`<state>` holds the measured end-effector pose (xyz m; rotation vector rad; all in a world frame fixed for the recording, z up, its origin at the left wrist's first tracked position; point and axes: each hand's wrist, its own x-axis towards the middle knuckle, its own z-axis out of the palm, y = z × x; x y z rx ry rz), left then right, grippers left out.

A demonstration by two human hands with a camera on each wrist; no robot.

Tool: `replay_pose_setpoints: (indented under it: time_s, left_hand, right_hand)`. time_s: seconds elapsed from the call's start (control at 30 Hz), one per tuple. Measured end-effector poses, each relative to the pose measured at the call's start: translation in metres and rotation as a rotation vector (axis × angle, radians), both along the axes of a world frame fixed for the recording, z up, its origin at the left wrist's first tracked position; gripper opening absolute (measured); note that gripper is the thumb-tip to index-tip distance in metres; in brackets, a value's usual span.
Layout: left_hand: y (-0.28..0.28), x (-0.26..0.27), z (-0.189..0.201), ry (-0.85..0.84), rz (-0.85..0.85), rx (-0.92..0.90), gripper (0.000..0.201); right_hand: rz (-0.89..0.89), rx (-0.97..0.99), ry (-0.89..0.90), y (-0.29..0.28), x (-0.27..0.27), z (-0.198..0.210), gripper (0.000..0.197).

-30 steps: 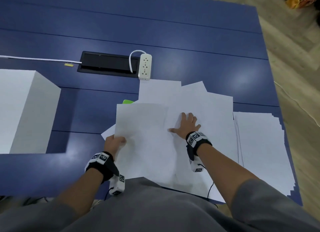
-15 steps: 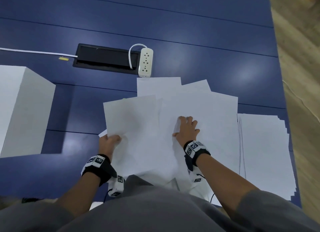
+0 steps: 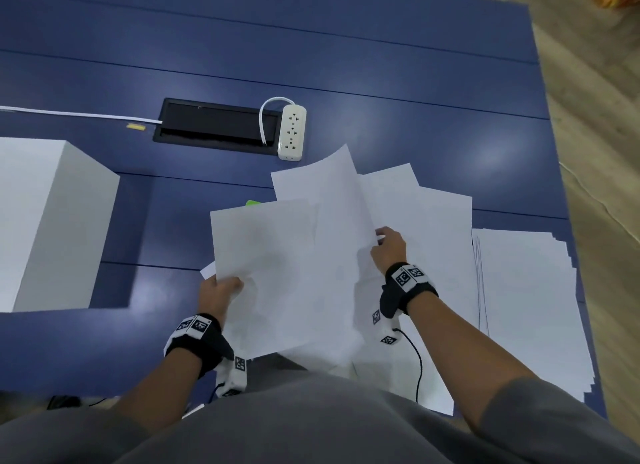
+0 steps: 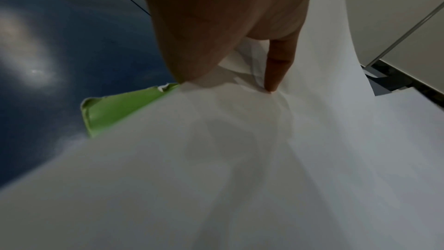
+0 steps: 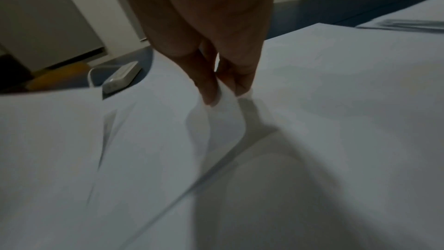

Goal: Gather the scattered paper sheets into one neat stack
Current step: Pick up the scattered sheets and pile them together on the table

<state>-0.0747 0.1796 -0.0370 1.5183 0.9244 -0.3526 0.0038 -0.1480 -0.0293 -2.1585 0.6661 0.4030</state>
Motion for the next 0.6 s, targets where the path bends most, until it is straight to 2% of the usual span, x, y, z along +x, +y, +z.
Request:
replay_pose_setpoints:
  time_s: [0.03,0.07,0.13,0.17,0.27,0.4,0.5,0.6]
  left_hand:
    - [-0.001,0.000,0.001,-0.006,0.002,-0.004,0.028]
    - [-0.002,0.000,0.001,-0.011,0.003,-0.002,0.026]
    - [-0.006,0.001,0.003,-0.026,0.001,0.017,0.020]
    - [-0.009,0.002,0.004,-0.035,-0.006,0.029,0.016]
    - [-0.022,0.005,0.011,-0.047,-0.061,0.065,0.003]
    - [-0.037,0.010,0.011,-0.029,-0.091,0.024,0.011]
    - [-0.051,0.009,0.015,-0.067,-0.104,-0.056,0.015]
    - [-0.067,0.007,0.023,-0.104,-0.100,-0.152,0.025]
  right_hand:
    - [-0.006,-0.012,0.007,-0.009,0.000,0.000,0.021]
    - [-0.009,-0.019,0.011,-0.019,0.000,0.001,0.022]
    - [-0.043,-0.020,0.010,-0.037,0.000,0.004,0.039]
    - [-0.066,-0.019,-0.006,-0.046,-0.002,0.007,0.041]
    - [-0.147,-0.004,-0.107,-0.067,-0.011,0.021,0.032]
    - [-0.309,0.069,-0.205,-0.088,-0.024,0.029,0.027]
    - [-0.364,0.104,-0.233,-0.096,-0.034,0.034,0.008]
    - [-0.301,0.129,-0.207,-0.091,-0.044,0.035,0.017]
